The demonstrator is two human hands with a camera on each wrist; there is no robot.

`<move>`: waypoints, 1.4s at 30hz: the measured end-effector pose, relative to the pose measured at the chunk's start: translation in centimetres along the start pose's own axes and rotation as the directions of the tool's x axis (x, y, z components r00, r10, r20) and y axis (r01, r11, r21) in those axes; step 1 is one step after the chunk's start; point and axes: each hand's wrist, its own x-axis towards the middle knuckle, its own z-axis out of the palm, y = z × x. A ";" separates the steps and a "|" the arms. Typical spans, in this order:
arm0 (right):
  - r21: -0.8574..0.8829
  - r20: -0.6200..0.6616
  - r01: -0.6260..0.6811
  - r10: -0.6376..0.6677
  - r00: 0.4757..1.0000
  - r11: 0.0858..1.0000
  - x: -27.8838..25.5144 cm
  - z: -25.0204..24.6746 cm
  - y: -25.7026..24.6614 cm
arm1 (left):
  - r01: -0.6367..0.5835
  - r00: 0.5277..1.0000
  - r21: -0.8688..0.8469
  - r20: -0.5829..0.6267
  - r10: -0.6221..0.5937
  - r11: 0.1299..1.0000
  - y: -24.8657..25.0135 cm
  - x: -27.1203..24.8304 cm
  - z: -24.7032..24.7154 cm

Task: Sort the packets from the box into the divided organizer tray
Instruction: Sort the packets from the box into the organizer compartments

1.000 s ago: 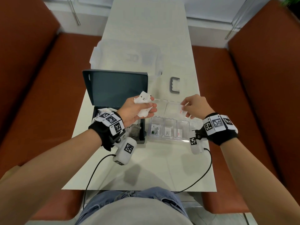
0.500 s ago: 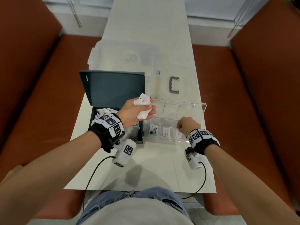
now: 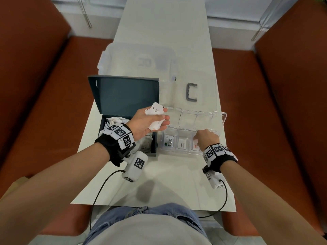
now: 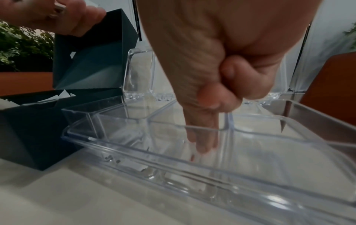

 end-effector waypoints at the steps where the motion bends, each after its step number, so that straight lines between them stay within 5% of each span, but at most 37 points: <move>1: -0.009 -0.001 0.007 -0.007 1.000 1.000 0.0 0.0 -0.1 | 0.000 1.000 0.000 -0.001 0.000 1.000 0.0 0.0 0.0; 13: -0.045 -0.017 0.021 -0.022 1.000 0.999 0.1 -0.1 -0.2 | -0.002 1.000 0.006 -0.010 0.002 1.000 0.0 0.1 -0.4; 23: 0.186 0.023 -0.040 0.037 0.999 0.982 -0.7 -2.1 0.3 | 0.024 1.000 -0.073 -0.006 -0.024 0.997 0.0 0.2 -0.7; 30: 0.494 -0.245 0.169 -0.049 0.968 0.853 -2.7 -8.9 -0.8 | 0.138 0.988 -0.235 0.101 -0.117 0.962 0.8 0.0 -1.2; 35: 0.621 -0.333 0.360 -0.182 0.925 0.696 -3.5 -11.0 -4.5 | 0.026 0.995 -0.126 0.096 -0.014 0.992 0.7 0.0 -0.9; 42: 0.745 -0.341 0.337 -0.106 0.934 0.576 -3.9 -10.4 -6.1 | -0.114 0.992 -0.063 0.052 0.118 0.991 0.6 -0.1 0.6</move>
